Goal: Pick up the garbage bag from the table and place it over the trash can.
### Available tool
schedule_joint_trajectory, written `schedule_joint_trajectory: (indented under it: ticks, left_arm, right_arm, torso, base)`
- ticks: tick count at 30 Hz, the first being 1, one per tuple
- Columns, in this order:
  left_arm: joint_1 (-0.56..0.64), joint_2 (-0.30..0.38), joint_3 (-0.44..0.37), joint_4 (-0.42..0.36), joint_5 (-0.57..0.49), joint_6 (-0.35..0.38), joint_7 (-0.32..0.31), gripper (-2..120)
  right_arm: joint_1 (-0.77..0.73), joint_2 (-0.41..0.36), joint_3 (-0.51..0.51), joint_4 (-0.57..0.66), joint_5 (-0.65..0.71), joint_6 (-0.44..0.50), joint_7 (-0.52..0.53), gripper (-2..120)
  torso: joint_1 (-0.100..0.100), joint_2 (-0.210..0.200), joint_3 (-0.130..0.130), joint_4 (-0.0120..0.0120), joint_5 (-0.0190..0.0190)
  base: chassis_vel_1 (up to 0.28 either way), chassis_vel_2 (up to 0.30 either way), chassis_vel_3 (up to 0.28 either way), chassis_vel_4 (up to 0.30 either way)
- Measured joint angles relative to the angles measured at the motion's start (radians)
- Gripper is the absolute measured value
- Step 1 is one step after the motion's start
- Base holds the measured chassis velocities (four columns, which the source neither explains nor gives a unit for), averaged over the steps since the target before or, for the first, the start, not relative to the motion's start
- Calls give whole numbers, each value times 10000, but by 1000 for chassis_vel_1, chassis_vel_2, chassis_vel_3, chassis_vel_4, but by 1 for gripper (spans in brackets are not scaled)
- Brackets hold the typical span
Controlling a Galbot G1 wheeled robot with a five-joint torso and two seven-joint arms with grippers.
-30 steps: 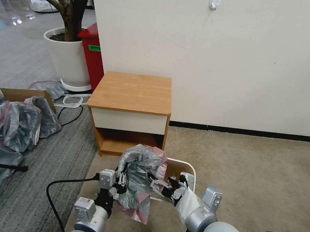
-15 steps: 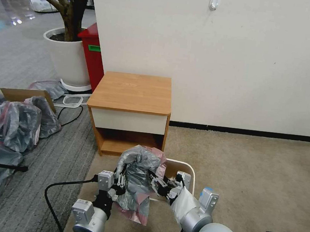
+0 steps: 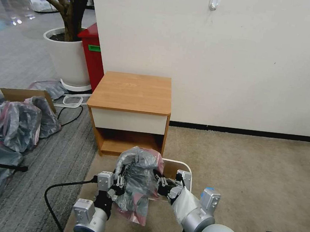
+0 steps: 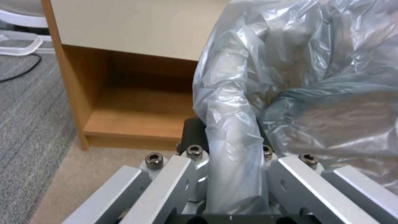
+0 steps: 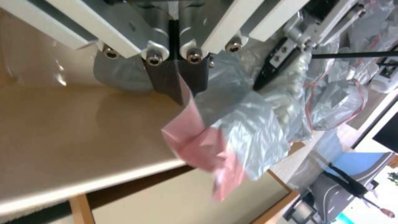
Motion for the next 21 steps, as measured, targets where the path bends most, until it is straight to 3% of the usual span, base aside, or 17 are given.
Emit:
schedule_joint_trajectory:
  ticks: [12,21]
  left_arm:
    - [-1,65,-1,19,-90,248,-169,7]
    - [133,167,-82,-158,-323,251,-122,7]
  right_arm:
    - [324,-421,744,782,-89,0,63,0]
    - [1895,-792,1105,0,712,-190,1158,0]
  torso:
    - [0,1,0,-2,-2]
    - [0,0,1,0,0]
  base:
    - [0,0,0,0]
    - [0,0,0,0]
